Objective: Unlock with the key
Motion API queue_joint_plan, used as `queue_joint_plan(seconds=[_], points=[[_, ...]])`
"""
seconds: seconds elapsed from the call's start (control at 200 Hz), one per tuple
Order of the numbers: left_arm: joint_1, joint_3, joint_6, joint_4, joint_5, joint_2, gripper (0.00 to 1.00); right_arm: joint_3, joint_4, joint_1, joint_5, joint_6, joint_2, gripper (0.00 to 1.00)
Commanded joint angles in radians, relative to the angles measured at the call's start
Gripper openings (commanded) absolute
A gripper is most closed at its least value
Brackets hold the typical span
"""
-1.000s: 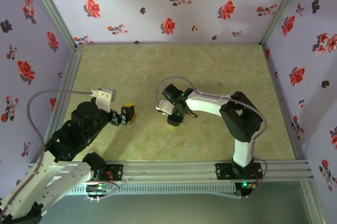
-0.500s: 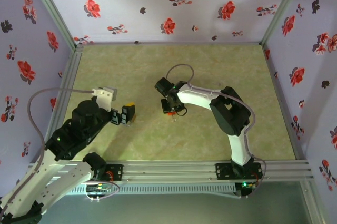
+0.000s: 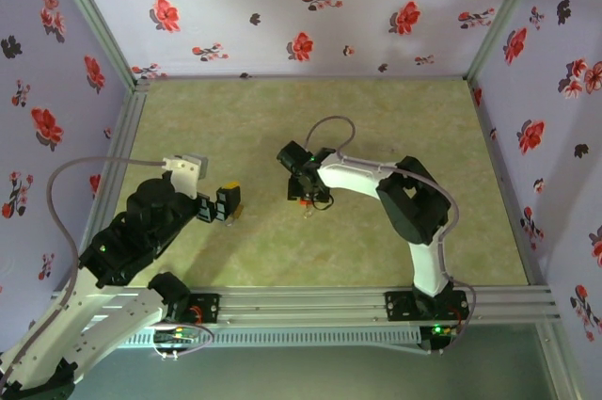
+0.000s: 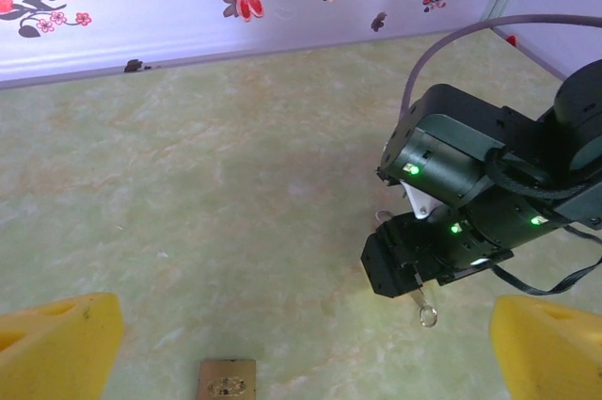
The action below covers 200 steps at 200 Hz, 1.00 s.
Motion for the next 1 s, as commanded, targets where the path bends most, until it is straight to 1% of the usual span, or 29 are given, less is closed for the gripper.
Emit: queue_joint_plan(seconds=[0.0,0.11,0.31,0.425,0.51,0.635,0.715,0.795,0.86,0.995], points=[[0.007,0.009,-0.017,0.004,-0.020,-0.011,1.00,-0.015,-0.039,0.001,0.001,0.019,-0.113,0.67],[0.007,0.001,-0.018,0.021,-0.020,-0.010,1.00,-0.021,-0.081,-0.021,0.019,0.007,-0.203,0.69],[0.007,-0.024,-0.010,0.054,-0.016,0.021,1.00,-0.070,-0.139,-0.144,0.000,-0.072,-0.339,0.69],[0.007,-0.031,-0.015,0.076,0.002,0.049,1.00,-0.123,-0.140,-0.256,-0.020,-0.127,-0.407,0.69],[0.007,-0.044,-0.015,0.106,0.025,0.060,1.00,-0.147,-0.138,-0.380,-0.036,-0.192,-0.430,0.68],[0.007,-0.060,-0.018,0.163,0.081,0.080,1.00,-0.129,-0.136,-0.586,-0.073,-0.282,-0.377,0.64],[0.006,-0.067,-0.030,0.198,0.115,0.106,1.00,-0.099,-0.099,-0.681,-0.126,-0.353,-0.307,0.60],[0.005,-0.067,-0.051,0.224,0.138,0.141,1.00,-0.046,-0.086,-0.728,-0.103,-0.439,-0.220,0.56],[0.003,-0.069,-0.058,0.245,0.160,0.167,1.00,-0.003,-0.071,-0.750,-0.094,-0.487,-0.152,0.49],[0.002,-0.069,-0.063,0.267,0.166,0.208,1.00,0.084,-0.042,-0.763,-0.100,-0.550,-0.039,0.42]])
